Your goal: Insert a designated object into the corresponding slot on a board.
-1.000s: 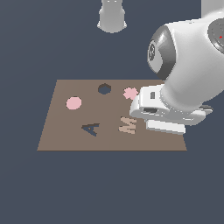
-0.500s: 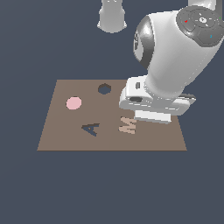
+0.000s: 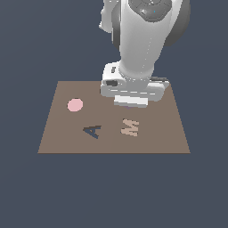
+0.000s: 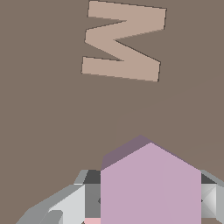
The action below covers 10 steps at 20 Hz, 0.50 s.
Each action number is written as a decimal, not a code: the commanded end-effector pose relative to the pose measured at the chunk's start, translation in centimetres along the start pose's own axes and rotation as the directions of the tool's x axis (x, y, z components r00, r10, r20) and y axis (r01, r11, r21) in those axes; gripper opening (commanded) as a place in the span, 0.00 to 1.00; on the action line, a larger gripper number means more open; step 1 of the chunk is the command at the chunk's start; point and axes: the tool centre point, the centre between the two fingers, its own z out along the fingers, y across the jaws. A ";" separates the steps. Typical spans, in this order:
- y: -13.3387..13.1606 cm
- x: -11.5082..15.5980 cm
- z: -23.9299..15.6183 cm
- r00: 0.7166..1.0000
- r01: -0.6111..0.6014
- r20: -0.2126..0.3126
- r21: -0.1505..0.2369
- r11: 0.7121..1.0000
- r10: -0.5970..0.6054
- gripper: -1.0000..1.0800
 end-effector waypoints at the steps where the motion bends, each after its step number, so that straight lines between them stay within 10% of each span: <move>1: 1.9 -1.2 -0.1 1.000 0.009 -0.001 0.000 1.000 -0.009 0.00; 10: 7.4 -4.4 -0.4 0.999 0.034 0.000 0.000 0.999 -0.034 0.00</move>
